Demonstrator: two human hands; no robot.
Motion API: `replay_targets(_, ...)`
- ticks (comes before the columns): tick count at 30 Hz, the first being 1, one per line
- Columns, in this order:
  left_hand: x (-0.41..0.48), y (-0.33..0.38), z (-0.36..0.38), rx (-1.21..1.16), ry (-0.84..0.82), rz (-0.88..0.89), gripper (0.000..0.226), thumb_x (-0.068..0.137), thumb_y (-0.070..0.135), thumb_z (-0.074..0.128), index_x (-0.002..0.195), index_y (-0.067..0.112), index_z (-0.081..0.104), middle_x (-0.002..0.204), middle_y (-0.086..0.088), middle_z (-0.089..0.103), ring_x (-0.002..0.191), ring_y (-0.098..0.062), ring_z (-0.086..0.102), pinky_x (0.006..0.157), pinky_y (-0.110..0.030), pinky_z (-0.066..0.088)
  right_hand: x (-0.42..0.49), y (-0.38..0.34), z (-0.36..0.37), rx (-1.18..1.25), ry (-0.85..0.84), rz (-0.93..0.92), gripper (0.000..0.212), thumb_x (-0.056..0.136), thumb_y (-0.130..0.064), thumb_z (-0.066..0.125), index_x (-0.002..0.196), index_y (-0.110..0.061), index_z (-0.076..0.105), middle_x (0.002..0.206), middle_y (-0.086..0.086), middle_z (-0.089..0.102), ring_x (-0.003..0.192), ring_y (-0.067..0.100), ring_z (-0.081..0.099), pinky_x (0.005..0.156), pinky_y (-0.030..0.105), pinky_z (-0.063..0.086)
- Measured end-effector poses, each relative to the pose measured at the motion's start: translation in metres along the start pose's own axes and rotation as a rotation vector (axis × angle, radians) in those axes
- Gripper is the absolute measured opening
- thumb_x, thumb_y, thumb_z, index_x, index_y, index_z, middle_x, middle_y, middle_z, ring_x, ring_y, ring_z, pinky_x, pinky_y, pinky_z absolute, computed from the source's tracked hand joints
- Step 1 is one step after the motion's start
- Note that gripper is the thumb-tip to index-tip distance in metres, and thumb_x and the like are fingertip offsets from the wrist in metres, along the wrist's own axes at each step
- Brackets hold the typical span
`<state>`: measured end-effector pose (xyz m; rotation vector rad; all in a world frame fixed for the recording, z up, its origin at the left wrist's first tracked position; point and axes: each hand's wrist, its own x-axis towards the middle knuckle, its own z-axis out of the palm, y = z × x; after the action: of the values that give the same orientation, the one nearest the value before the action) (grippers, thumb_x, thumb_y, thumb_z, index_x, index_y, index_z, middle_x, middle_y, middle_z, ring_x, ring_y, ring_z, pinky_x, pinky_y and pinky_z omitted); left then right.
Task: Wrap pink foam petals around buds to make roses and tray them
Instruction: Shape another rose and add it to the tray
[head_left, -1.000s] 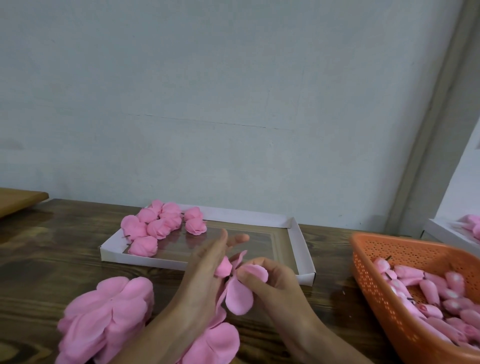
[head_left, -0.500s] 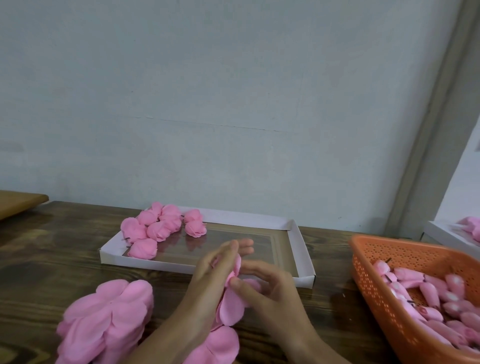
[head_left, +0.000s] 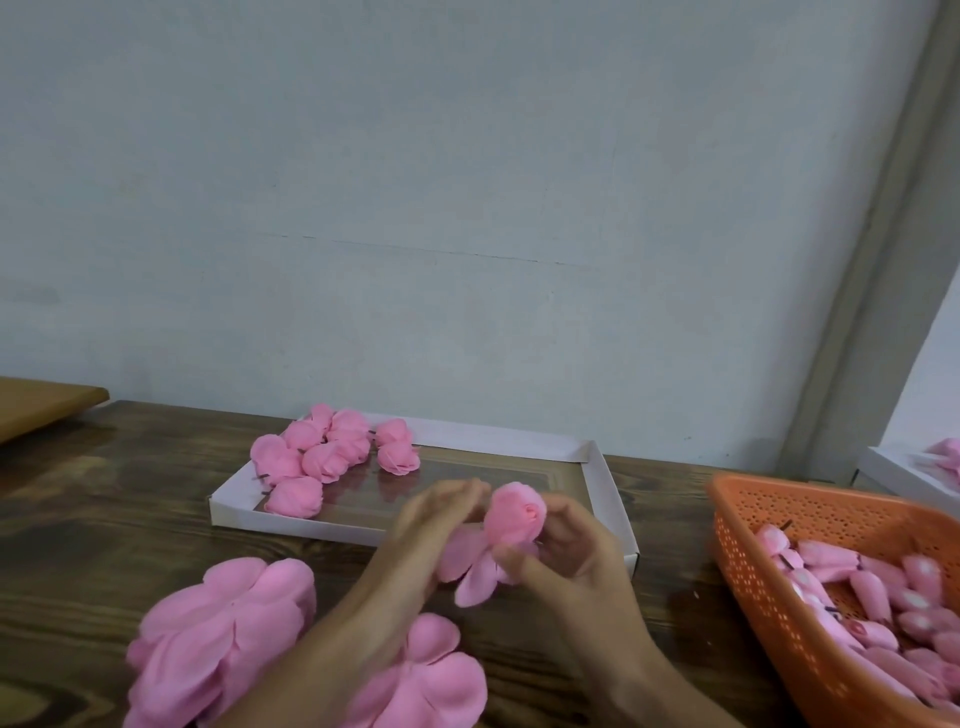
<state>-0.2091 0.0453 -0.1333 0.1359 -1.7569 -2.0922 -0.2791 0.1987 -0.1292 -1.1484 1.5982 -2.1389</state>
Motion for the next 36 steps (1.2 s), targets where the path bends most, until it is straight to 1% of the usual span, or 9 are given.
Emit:
replay_targets(3, 0.005, -0.003, -0.008, -0.092, 0.072, -0.074, 0.043, 0.070, 0.026, 0.095, 0.107, 0.012, 0.079, 0.115, -0.019, 0.077, 0.103, -0.028, 0.076, 0.088, -0.036, 0.061, 0.002, 0.003, -0.008, 0.023, 0.031, 0.063, 0.020, 0.083, -0.010, 0.077, 0.100, -0.021, 0.074, 0.108, 0.013, 0.079, 0.104, 0.026, 0.076, 0.082, 0.031, 0.061)
replay_targets(5, 0.005, -0.006, -0.013, -0.102, 0.115, -0.090, 0.035, 0.078, -0.002, 0.081, 0.112, 0.003, 0.074, 0.116, -0.024, 0.075, 0.103, -0.031, 0.075, 0.086, -0.039, 0.059, 0.004, 0.006, -0.012, -0.017, 0.064, 0.075, 0.018, 0.080, -0.012, 0.078, 0.095, -0.022, 0.073, 0.105, 0.011, 0.079, 0.102, 0.026, 0.075, 0.082, 0.032, 0.060)
replay_targets(8, 0.008, -0.008, -0.013, -0.116, 0.166, -0.061, 0.047, 0.066, 0.008, 0.086, 0.110, 0.005, 0.074, 0.108, -0.020, 0.078, 0.097, -0.029, 0.076, 0.079, -0.035, 0.059, 0.005, 0.010, -0.016, -0.026, 0.066, 0.070, 0.023, 0.073, -0.019, 0.079, 0.094, -0.020, 0.071, 0.101, 0.011, 0.079, 0.097, 0.023, 0.075, 0.078, 0.031, 0.059)
replay_targets(13, 0.005, -0.010, -0.009, -0.052, 0.250, 0.026, 0.044, 0.060, 0.037, 0.091, 0.096, 0.013, 0.082, 0.102, -0.016, 0.080, 0.098, -0.034, 0.077, 0.091, -0.046, 0.061, 0.004, 0.006, -0.017, -0.035, -0.034, 0.042, 0.030, 0.077, -0.022, 0.082, 0.105, -0.023, 0.074, 0.108, 0.009, 0.077, 0.100, 0.022, 0.074, 0.080, 0.028, 0.057)
replay_targets(19, 0.005, -0.011, -0.006, 0.090, 0.366, 0.056, 0.004, 0.086, 0.019, 0.083, 0.090, 0.018, 0.081, 0.094, -0.007, 0.080, 0.096, -0.030, 0.077, 0.092, -0.057, 0.061, 0.004, 0.004, -0.018, -0.112, -0.100, -0.007, 0.023, 0.079, -0.011, 0.084, 0.101, -0.014, 0.076, 0.100, 0.007, 0.076, 0.096, 0.020, 0.073, 0.078, 0.030, 0.060)
replay_targets(22, 0.003, -0.009, -0.004, 0.142, 0.353, 0.087, 0.002, 0.087, 0.013, 0.081, 0.089, 0.013, 0.080, 0.088, -0.008, 0.080, 0.091, -0.029, 0.077, 0.080, -0.047, 0.064, 0.005, 0.006, -0.019, -0.151, -0.155, -0.048, 0.027, 0.081, 0.007, 0.080, 0.103, -0.007, 0.075, 0.108, 0.011, 0.076, 0.102, 0.026, 0.072, 0.086, 0.034, 0.060)
replay_targets(26, -0.001, -0.005, 0.002, 0.126, 0.294, 0.188, 0.016, 0.078, 0.025, 0.086, 0.086, 0.012, 0.081, 0.085, -0.008, 0.079, 0.083, -0.023, 0.077, 0.066, -0.023, 0.058, 0.006, 0.009, -0.016, -0.174, -0.179, -0.103, 0.025, 0.079, 0.006, 0.080, 0.101, -0.005, 0.076, 0.115, 0.009, 0.072, 0.108, 0.027, 0.071, 0.089, 0.034, 0.058)
replay_targets(31, -0.002, 0.000, 0.005, 0.058, 0.188, 0.221, 0.023, 0.073, 0.029, 0.081, 0.085, 0.009, 0.084, 0.087, -0.013, 0.080, 0.082, -0.021, 0.077, 0.068, -0.021, 0.058, 0.008, 0.006, -0.020, -0.213, -0.151, -0.096, 0.024, 0.079, 0.001, 0.083, 0.099, -0.012, 0.081, 0.130, 0.006, 0.064, 0.122, 0.026, 0.067, 0.092, 0.036, 0.060)
replay_targets(36, -0.004, 0.004, 0.004, 0.117, 0.095, 0.273, 0.030, 0.078, 0.037, 0.078, 0.092, 0.010, 0.085, 0.092, -0.013, 0.080, 0.089, -0.024, 0.076, 0.075, -0.025, 0.059, 0.010, 0.003, -0.018, -0.272, -0.120, -0.095, 0.024, 0.078, 0.001, 0.082, 0.095, -0.016, 0.081, 0.113, 0.001, 0.074, 0.106, 0.026, 0.073, 0.086, 0.033, 0.061)
